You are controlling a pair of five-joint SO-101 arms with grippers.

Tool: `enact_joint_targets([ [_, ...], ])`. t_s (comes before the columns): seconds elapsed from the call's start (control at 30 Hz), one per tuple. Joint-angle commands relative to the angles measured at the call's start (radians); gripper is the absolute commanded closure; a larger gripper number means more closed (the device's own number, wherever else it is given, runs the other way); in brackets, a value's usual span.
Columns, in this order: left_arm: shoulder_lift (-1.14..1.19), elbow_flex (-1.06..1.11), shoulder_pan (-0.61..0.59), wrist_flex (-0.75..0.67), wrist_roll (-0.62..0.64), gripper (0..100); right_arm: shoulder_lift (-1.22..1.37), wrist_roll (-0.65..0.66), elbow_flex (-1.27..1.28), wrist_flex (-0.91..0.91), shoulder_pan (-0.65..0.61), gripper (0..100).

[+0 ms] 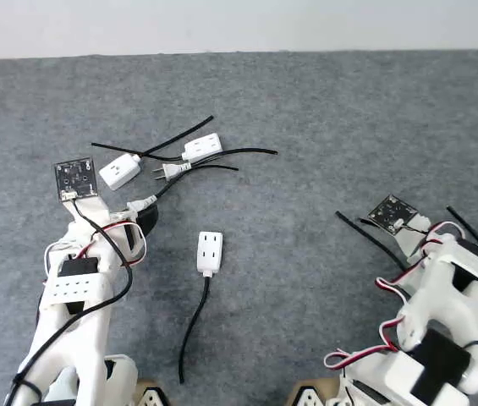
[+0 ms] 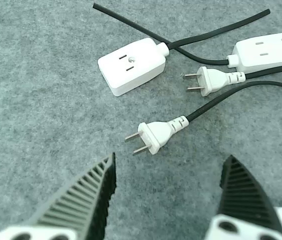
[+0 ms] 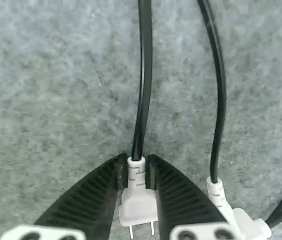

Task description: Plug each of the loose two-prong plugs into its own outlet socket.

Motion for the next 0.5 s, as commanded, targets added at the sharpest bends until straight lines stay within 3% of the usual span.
enact_joint_targets([
  [0.0, -0.005, -0.015, -0.002, -0.025, -0.009, 68, -0.004, 0.002, -0.052, -0.01, -0.01, 93.2],
  [0.47, -0.005, -0.015, -0.002, -0.025, -0.009, 68, 0.116, 0.032, -0.117, -0.01, 0.001, 99.1],
])
